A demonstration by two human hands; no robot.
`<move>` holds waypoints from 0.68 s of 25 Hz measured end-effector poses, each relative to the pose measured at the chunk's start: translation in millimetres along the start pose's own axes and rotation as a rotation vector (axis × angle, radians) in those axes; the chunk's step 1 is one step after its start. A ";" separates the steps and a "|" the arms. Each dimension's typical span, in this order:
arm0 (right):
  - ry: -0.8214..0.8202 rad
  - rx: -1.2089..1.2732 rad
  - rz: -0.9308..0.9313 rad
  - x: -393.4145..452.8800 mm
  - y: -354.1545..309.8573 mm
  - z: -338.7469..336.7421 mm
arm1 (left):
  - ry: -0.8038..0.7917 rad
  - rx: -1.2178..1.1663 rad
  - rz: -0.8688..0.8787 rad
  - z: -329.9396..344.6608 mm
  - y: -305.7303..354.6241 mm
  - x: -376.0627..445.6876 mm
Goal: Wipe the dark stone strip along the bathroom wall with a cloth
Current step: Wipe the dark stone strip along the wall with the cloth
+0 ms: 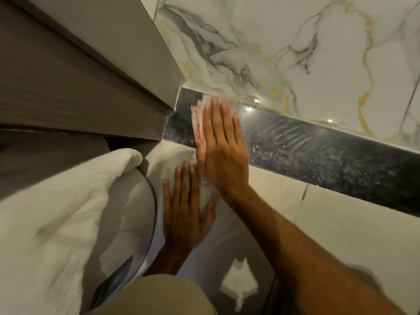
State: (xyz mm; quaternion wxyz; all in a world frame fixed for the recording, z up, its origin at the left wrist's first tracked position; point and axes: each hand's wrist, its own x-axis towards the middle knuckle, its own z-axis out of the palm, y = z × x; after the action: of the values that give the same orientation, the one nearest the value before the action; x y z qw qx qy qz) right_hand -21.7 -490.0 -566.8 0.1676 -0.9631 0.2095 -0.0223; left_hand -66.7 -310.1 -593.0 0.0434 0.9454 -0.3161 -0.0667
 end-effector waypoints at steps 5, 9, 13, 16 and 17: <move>-0.134 -0.077 -0.088 -26.0 2.9 -10.4 | -0.021 -0.028 0.042 -5.8 1.0 -0.7; 0.014 -0.024 -0.002 72.8 -15.4 7.9 | 0.014 -0.100 0.051 5.4 -6.2 -1.4; -0.042 -0.008 -0.032 -7.6 -9.0 -8.8 | 0.016 -0.109 0.056 -1.3 -2.4 -2.6; -0.084 -0.015 -0.061 15.2 -0.9 -9.3 | -0.008 -0.109 0.020 -4.8 -1.2 -1.1; -0.053 -0.035 -0.038 44.8 -5.7 -5.3 | -0.009 -0.114 0.012 -4.8 -1.1 -0.8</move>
State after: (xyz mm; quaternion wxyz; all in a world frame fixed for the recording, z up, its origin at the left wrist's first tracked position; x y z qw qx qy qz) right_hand 20.8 -505.2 -561.2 0.1560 -0.9699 0.1870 0.0039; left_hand -66.0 -308.5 -588.3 0.0962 0.9392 -0.3176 -0.0887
